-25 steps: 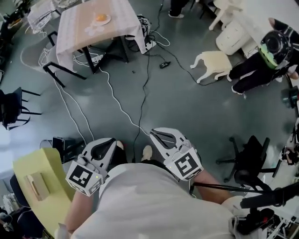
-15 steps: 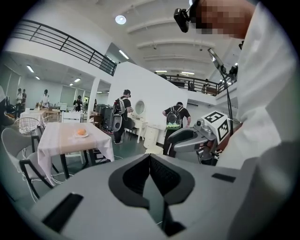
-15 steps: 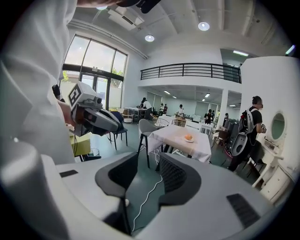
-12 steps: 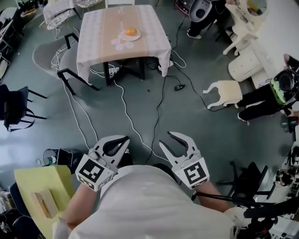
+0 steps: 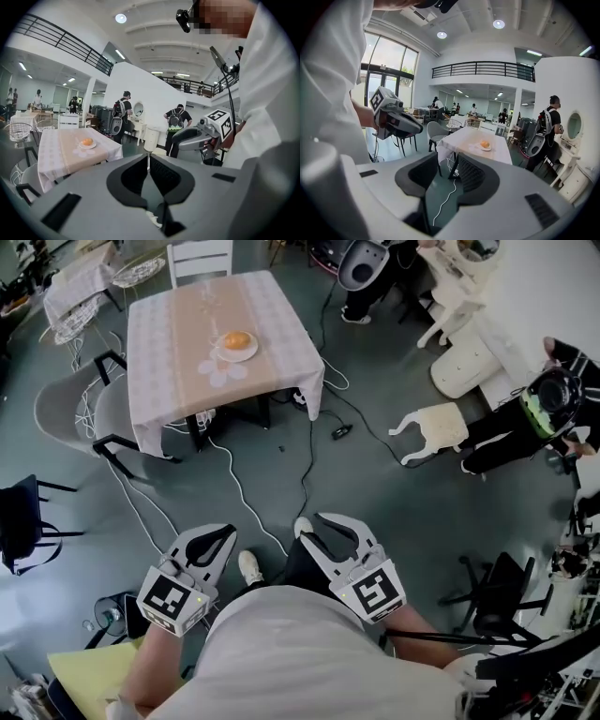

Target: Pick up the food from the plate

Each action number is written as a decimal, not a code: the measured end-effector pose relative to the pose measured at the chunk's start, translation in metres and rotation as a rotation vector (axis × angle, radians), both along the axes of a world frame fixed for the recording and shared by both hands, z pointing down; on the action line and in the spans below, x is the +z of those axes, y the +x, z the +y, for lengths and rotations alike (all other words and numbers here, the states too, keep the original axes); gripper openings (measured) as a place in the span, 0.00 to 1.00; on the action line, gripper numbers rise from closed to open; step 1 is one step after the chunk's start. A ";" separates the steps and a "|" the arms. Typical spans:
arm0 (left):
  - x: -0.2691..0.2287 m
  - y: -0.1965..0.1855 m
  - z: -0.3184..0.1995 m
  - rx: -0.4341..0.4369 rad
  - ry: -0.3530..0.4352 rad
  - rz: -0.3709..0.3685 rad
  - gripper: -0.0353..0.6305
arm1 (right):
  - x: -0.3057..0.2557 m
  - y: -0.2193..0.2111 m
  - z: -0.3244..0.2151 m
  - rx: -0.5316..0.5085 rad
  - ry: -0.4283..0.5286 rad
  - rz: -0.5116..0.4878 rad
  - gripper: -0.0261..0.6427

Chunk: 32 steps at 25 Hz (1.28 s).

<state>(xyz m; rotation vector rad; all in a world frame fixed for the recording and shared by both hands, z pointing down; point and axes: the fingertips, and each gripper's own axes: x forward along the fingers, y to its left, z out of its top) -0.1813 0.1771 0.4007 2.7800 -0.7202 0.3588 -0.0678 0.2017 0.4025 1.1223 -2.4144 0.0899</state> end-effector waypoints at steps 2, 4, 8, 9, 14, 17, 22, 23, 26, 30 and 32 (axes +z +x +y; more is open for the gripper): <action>0.002 0.005 -0.022 0.000 0.000 0.000 0.07 | 0.002 0.002 -0.020 -0.006 -0.008 0.014 0.25; 0.004 0.007 -0.048 -0.011 0.012 -0.016 0.07 | 0.006 0.002 -0.044 -0.020 -0.007 -0.004 0.25; 0.007 0.025 -0.110 -0.051 0.016 -0.026 0.10 | 0.013 0.017 -0.098 -0.052 0.004 -0.047 0.25; 0.007 0.032 -0.126 -0.064 0.013 -0.028 0.12 | 0.013 0.024 -0.114 -0.060 0.004 -0.050 0.25; 0.006 0.073 -0.206 -0.093 0.017 -0.064 0.18 | 0.004 0.068 -0.193 -0.100 0.023 -0.030 0.25; 0.013 0.091 -0.252 -0.113 0.009 -0.103 0.22 | 0.006 0.091 -0.230 -0.123 0.023 -0.040 0.25; 0.031 0.104 -0.324 -0.139 -0.002 -0.150 0.27 | 0.018 0.116 -0.286 -0.134 0.000 -0.056 0.25; 0.036 0.104 -0.338 -0.137 -0.006 -0.164 0.29 | 0.018 0.117 -0.294 -0.138 -0.001 -0.050 0.25; 0.054 0.100 -0.383 -0.111 0.003 -0.221 0.33 | 0.020 0.117 -0.321 -0.131 -0.010 -0.047 0.25; 0.080 0.090 -0.449 -0.066 0.002 -0.260 0.40 | 0.027 0.109 -0.360 -0.083 -0.027 -0.045 0.25; 0.095 0.086 -0.480 -0.020 -0.001 -0.276 0.41 | 0.027 0.103 -0.380 -0.043 -0.022 -0.039 0.25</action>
